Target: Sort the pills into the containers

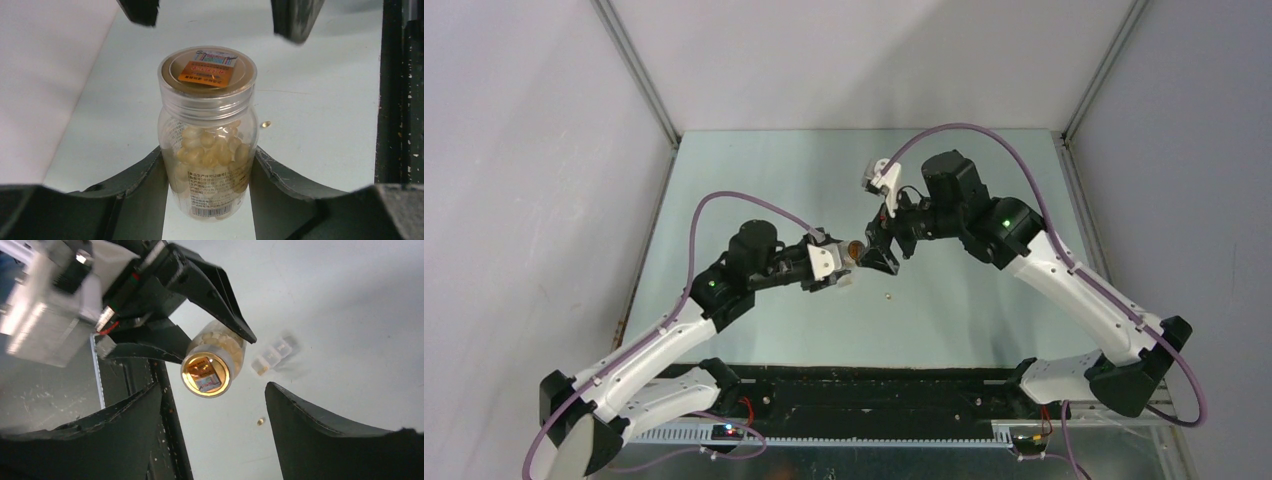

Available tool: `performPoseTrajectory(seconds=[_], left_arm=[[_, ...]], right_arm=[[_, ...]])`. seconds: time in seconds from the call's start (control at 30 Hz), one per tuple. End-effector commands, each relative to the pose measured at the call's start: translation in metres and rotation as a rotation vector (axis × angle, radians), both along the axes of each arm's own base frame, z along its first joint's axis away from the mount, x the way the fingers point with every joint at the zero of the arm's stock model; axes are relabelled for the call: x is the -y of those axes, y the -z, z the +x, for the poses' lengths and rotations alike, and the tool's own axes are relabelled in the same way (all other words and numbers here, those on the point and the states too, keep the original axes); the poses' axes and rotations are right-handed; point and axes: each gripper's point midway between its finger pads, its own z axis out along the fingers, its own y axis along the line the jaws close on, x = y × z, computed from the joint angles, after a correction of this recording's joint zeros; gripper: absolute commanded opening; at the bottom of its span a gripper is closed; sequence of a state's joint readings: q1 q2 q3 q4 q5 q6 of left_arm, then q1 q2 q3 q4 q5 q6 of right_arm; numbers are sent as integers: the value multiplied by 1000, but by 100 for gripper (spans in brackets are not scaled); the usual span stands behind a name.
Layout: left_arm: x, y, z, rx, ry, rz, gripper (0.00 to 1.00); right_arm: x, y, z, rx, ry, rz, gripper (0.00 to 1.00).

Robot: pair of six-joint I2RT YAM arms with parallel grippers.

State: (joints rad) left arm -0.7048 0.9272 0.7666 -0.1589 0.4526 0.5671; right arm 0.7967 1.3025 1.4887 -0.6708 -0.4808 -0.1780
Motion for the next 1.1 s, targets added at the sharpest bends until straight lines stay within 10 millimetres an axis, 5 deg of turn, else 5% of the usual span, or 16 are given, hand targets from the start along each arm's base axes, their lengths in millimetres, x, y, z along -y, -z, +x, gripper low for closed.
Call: performPoseTrajectory(seconds=[0.0,0.37,0.57,0.83,0.93,1.07], left_arm=[[8,-32,-7,57,68,-46,0],[9,-32,-7,52,72,-45,0],[10,-35,-6,54,68,-57,0],[8,-37,0,73,31,-78,0],[8,-36,1,73,30,-76,0],[7,-35,0,71,27,-74,0]], right_arm=[[-3,-7,-1,75,-73,-21,79],[-13,-2,15,78,34,-34,74],[-14,-7,28,69,131,-14,44],[-24,-10,36,-7,269,43,17],[-29,-4,40,-8,336,33,17],[-32,3,43,-9,358,3,31]])
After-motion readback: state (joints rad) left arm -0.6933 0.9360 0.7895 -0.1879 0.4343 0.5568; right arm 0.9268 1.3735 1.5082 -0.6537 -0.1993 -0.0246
